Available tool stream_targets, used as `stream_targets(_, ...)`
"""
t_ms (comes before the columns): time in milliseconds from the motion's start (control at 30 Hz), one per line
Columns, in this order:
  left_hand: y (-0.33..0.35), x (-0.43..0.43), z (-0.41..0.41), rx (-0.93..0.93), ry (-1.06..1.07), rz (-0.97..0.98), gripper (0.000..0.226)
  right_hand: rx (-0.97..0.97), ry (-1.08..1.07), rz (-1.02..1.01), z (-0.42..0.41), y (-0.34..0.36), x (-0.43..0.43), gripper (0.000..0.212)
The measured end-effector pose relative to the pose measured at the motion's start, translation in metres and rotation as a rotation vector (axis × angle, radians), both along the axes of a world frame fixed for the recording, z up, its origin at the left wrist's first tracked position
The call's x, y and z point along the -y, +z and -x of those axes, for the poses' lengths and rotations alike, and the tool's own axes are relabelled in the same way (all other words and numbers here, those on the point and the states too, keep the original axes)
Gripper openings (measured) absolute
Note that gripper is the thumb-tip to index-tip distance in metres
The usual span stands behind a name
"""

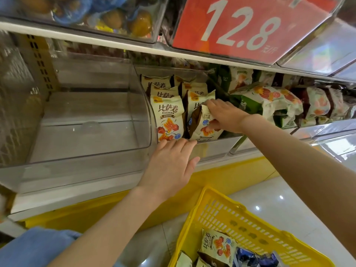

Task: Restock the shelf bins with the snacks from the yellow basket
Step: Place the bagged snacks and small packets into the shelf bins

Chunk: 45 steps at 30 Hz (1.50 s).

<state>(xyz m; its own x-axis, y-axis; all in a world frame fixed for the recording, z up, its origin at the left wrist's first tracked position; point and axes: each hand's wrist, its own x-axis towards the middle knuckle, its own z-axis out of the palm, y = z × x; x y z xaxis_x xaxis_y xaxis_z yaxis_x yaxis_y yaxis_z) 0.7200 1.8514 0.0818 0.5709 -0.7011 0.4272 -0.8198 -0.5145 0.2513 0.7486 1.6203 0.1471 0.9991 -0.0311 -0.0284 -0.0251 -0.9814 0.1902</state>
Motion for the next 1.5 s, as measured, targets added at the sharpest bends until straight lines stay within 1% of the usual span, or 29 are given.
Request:
stream_targets(67,0.0,-0.001,0.0,0.001,-0.01,-0.014,0.052,0.085,-0.02,0.018,0.005,-0.004,-0.005,0.074)
stream_targets(200,-0.001,-0.002,0.0,0.004,-0.008,-0.03,0.049,0.216,-0.061,0.133,0.018,-0.015,-0.013,0.078)
stream_targets(300,-0.001,-0.001,0.001,0.005,0.0,-0.033,0.052,0.282,-0.1,0.238,0.024,-0.014,-0.011,0.071)
stream_targets(367,-0.001,0.0,0.001,0.0,0.002,-0.039,0.053,0.307,-0.151,0.25,0.026,-0.011,-0.011,0.065)
stream_targets(400,-0.001,0.0,0.0,-0.003,0.001,-0.042,0.052,0.331,-0.178,0.208,0.027,-0.011,-0.011,0.061)
stream_targets(433,-0.002,0.001,0.0,-0.006,-0.002,-0.044,0.052,0.362,-0.197,0.122,0.029,-0.012,-0.012,0.056)
stream_targets(500,-0.003,0.0,0.0,-0.008,-0.008,-0.036,0.053,0.43,-0.193,-0.107,0.035,-0.016,-0.015,0.047)
stream_targets(533,-0.003,0.0,0.0,-0.009,-0.013,-0.03,0.053,0.457,-0.17,-0.189,0.041,-0.019,-0.015,0.043)
stream_targets(600,-0.003,0.0,0.0,-0.004,-0.023,-0.025,0.056,0.487,-0.116,-0.274,0.053,-0.026,-0.016,0.039)
stream_targets(700,-0.005,-0.001,0.004,0.009,-0.027,0.005,0.054,0.461,-0.086,-0.294,0.076,-0.035,-0.02,0.043)
stream_targets(867,-0.012,-0.003,0.01,0.022,-0.012,0.059,0.042,0.382,-0.056,-0.23,0.111,-0.043,-0.024,0.048)
stream_targets(1000,-0.017,-0.005,0.015,0.064,0.004,0.096,0.041,0.344,-0.039,-0.187,0.123,-0.045,-0.024,0.049)
stream_targets(1067,-0.022,-0.005,0.02,0.085,-0.028,0.146,0.04,0.349,-0.03,-0.202,0.13,-0.048,-0.025,0.049)
stream_targets(1133,-0.03,-0.004,0.03,0.077,-0.093,0.195,0.036,0.393,-0.041,-0.259,0.139,-0.057,-0.026,0.048)
stream_targets(1233,-0.055,0.002,0.045,-0.027,-0.14,0.168,0.029,0.523,-0.102,-0.37,0.161,-0.082,-0.025,0.039)
stream_targets(1300,-0.08,0.007,0.055,-0.179,-0.105,0.053,0.029,0.535,-0.18,-0.441,0.182,-0.111,-0.022,0.032)
stream_targets(1333,-0.096,0.01,0.058,-0.268,-0.069,-0.024,0.032,0.496,-0.236,-0.483,0.193,-0.129,-0.022,0.033)
stream_targets(1400,-0.131,0.014,0.064,-0.438,0.002,-0.163,0.041,0.344,-0.362,-0.555,0.218,-0.168,-0.024,0.039)
stream_targets(1500,-0.169,0.018,0.072,-0.696,0.042,-0.253,0.047,0.021,-0.497,-0.582,0.256,-0.239,-0.03,0.037)
